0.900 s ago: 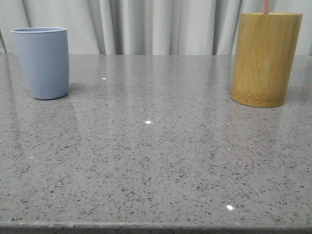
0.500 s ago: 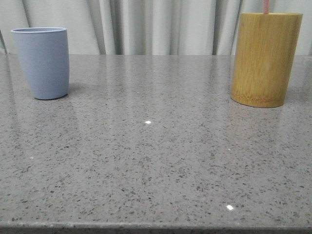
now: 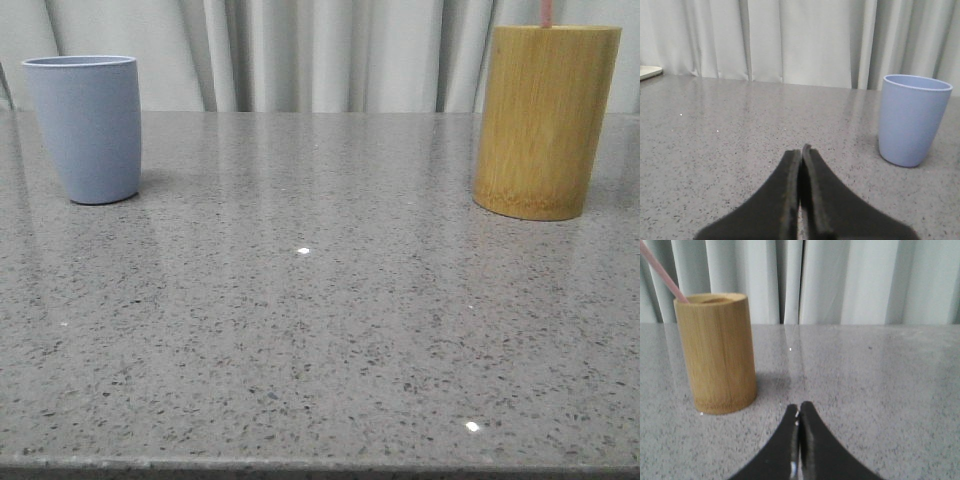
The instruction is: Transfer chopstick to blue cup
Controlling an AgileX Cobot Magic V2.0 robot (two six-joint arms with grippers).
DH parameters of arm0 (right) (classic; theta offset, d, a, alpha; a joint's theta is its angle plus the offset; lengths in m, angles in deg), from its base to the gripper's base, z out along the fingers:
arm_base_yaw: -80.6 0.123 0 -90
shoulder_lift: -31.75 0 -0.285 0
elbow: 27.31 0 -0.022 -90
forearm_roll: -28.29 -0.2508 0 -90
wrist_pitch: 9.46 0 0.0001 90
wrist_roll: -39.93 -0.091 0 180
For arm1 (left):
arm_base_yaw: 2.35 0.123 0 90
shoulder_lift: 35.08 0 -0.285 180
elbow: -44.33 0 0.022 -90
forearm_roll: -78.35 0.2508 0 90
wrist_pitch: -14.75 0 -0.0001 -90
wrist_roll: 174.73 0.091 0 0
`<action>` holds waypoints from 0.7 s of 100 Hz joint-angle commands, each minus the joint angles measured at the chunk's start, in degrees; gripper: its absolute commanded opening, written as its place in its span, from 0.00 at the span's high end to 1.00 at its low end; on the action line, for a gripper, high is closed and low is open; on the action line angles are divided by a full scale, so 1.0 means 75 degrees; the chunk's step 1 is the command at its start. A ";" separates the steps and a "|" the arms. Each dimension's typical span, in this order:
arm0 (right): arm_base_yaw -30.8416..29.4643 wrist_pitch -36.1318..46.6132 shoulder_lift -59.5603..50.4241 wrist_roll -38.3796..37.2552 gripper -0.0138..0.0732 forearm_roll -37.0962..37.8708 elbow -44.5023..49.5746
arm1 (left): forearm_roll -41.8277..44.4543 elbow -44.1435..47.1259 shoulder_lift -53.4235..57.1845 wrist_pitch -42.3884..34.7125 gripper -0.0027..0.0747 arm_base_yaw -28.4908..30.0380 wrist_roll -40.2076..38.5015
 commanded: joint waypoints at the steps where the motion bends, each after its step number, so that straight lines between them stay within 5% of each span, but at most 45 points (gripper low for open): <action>1: -0.0040 0.0715 -0.0153 0.0018 0.92 -0.0051 -0.0124 | -0.0402 -0.0212 0.0258 -0.0595 0.99 0.0019 -0.0076; 23: -0.0040 -0.1051 0.0338 0.0018 0.91 -0.0441 -0.1523 | -0.0668 -0.2161 -0.0318 0.1746 0.99 0.0019 -0.0011; 70: -0.0040 -0.2845 0.3686 0.0025 0.91 -0.0445 -0.5481 | -0.0635 -0.5531 -0.3606 0.2733 0.99 -0.0023 0.0547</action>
